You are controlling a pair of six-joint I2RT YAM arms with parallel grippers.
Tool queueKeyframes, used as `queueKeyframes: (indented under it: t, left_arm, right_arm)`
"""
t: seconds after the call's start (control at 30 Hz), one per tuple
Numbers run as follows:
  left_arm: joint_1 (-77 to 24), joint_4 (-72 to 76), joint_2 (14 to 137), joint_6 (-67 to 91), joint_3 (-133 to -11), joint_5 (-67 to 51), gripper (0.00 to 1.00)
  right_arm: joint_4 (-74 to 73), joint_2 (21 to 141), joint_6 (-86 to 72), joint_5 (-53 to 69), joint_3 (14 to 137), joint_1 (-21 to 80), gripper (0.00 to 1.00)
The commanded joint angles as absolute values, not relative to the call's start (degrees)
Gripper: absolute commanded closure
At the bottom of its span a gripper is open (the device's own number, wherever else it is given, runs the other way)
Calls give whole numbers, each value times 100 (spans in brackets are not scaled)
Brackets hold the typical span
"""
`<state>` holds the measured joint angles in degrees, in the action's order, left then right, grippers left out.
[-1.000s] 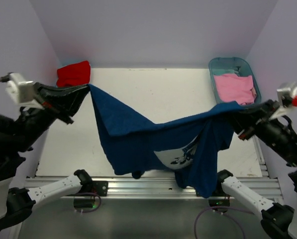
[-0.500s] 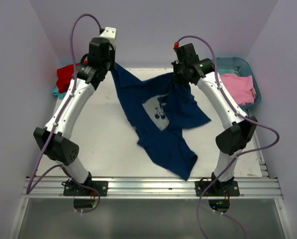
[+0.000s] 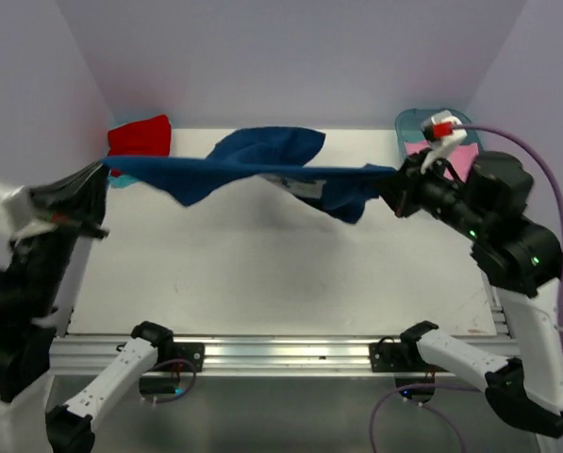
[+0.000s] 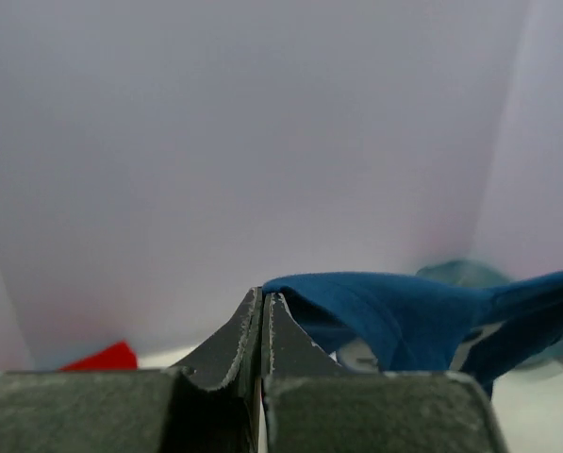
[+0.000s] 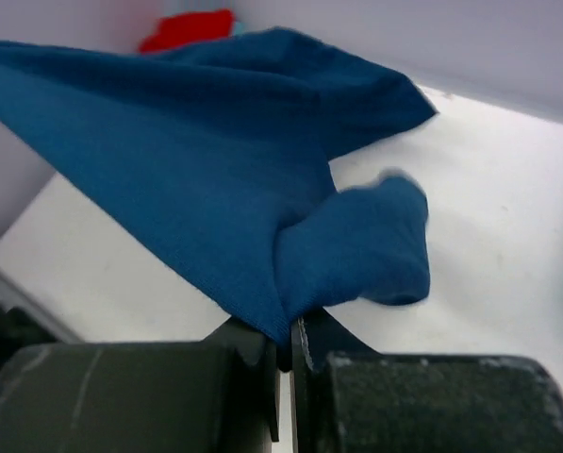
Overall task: Fold and stack the t-shirts
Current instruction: Flatten out the tshirt
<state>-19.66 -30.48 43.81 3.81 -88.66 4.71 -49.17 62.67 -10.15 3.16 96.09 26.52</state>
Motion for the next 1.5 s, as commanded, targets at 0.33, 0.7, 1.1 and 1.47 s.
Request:
queueKeyframes:
  t: [0.33, 0.7, 1.1, 1.47]
  left_arm:
    - [-1846, -3243, 3357, 1029, -9809, -1214, 100]
    - [-1846, -3674, 3603, 932, -9844, 834, 100]
    - [-1977, -4025, 3990, 414, -9712, 2038, 100]
    - [-2505, -4201, 4131, 184, -9923, 3464, 100]
  right_arm:
    - [-6160, 5378, -1195, 2860, 10284, 2681, 100]
    - [-7338, 5959, -1598, 602, 9360, 2689, 100]
    - [-7989, 6881, -2285, -3550, 10415, 2637, 100]
    - [-8306, 7128, -2259, -3579, 10538, 2602, 100]
